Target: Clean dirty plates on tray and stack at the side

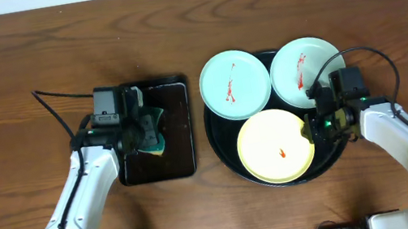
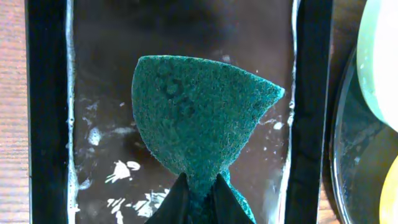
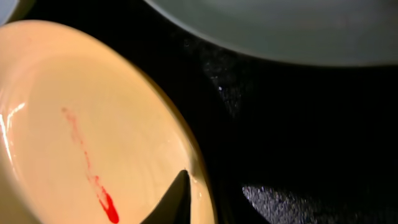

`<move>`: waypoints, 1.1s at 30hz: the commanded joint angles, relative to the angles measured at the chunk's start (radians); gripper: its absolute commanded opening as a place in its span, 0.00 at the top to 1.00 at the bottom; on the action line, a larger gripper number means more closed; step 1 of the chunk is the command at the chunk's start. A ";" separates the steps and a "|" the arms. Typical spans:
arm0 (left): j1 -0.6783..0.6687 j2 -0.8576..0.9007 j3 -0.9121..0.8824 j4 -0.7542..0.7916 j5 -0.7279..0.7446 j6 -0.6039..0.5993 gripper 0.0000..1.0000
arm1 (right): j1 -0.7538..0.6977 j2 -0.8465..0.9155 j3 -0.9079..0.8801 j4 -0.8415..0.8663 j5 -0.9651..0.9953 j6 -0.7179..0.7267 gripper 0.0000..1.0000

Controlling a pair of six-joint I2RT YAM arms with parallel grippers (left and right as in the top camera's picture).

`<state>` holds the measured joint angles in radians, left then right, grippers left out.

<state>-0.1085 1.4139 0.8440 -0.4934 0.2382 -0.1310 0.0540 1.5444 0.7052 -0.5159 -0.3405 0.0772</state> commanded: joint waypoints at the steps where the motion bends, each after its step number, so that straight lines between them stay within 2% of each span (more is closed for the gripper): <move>1: 0.000 0.004 -0.009 0.000 0.031 -0.003 0.92 | 0.016 0.007 0.016 0.013 -0.008 0.005 0.91; 5: 0.000 0.004 -0.009 0.002 0.059 -0.003 0.92 | 0.034 0.007 0.016 0.015 -0.008 0.008 0.99; 18: -0.018 0.021 -0.024 0.120 0.068 -0.045 0.92 | 0.036 0.007 0.016 0.031 0.075 0.058 0.99; 33: -0.132 0.183 -0.026 0.178 0.065 -0.100 0.92 | 0.036 0.007 0.016 0.026 0.075 0.057 0.99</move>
<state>-0.2279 1.5982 0.8299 -0.3168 0.2901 -0.1989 0.0776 1.5455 0.7052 -0.4923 -0.2989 0.1146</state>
